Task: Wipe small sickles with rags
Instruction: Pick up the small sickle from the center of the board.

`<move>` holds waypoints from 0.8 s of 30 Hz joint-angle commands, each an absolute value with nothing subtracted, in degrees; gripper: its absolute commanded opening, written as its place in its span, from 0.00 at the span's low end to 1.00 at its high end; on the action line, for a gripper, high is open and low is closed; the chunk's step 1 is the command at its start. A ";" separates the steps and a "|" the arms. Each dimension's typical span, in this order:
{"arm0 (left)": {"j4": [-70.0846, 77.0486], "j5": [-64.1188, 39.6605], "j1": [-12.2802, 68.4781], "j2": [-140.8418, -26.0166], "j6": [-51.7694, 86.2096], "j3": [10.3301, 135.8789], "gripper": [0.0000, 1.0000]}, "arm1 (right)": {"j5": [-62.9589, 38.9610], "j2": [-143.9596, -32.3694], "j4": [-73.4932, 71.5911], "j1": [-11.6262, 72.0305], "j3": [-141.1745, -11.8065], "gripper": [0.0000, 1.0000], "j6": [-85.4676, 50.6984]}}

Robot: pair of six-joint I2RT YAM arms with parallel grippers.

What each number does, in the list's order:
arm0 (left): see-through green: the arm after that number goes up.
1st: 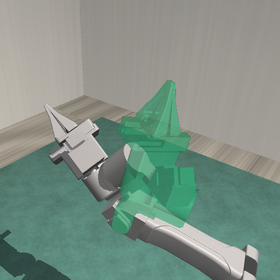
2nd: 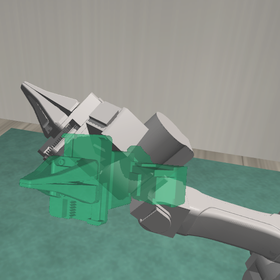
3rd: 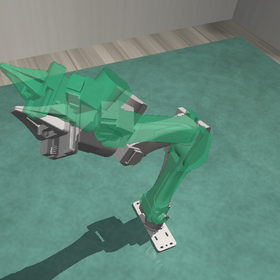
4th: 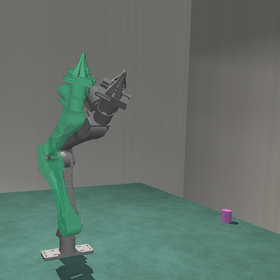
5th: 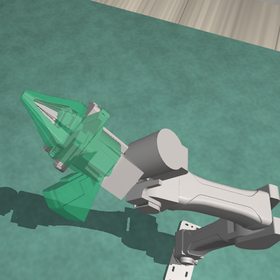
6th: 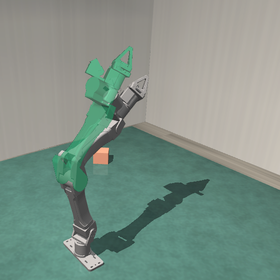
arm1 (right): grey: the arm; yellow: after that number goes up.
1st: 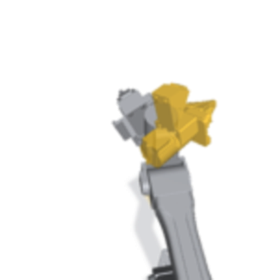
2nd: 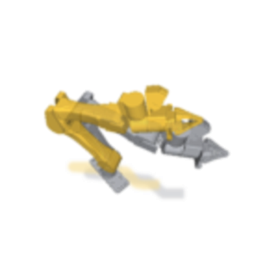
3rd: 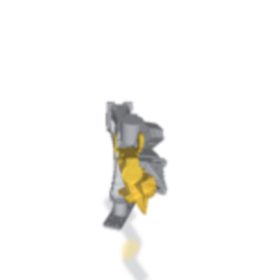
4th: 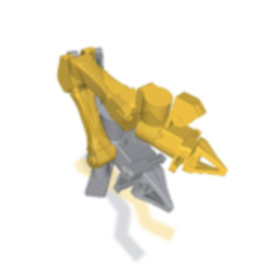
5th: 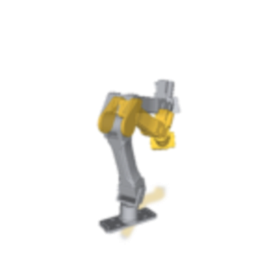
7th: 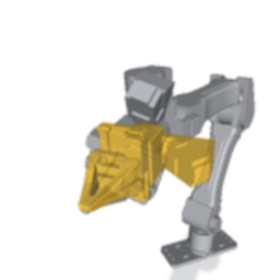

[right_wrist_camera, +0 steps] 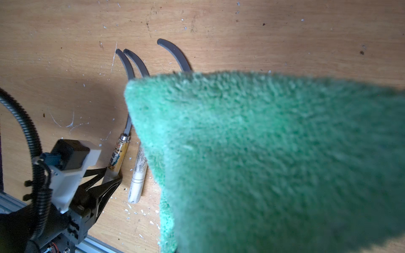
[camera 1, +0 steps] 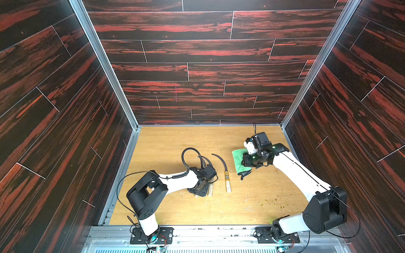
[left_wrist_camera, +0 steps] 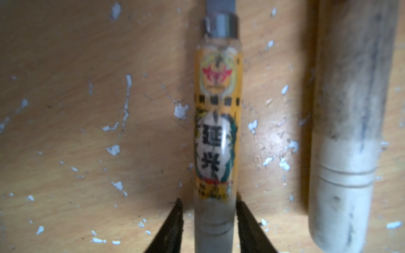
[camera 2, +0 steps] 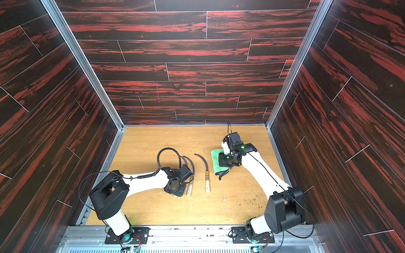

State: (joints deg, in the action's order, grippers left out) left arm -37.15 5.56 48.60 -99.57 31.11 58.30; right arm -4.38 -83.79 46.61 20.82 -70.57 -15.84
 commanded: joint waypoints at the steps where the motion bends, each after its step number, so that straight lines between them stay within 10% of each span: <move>1: -36.89 5.72 48.50 -96.19 31.89 56.74 0.45 | -4.97 -83.25 47.72 20.67 -71.98 0.10 -15.40; 24: -12.48 13.75 53.80 -85.49 41.94 35.77 0.46 | -4.29 -86.01 50.54 22.53 -76.33 0.10 -15.89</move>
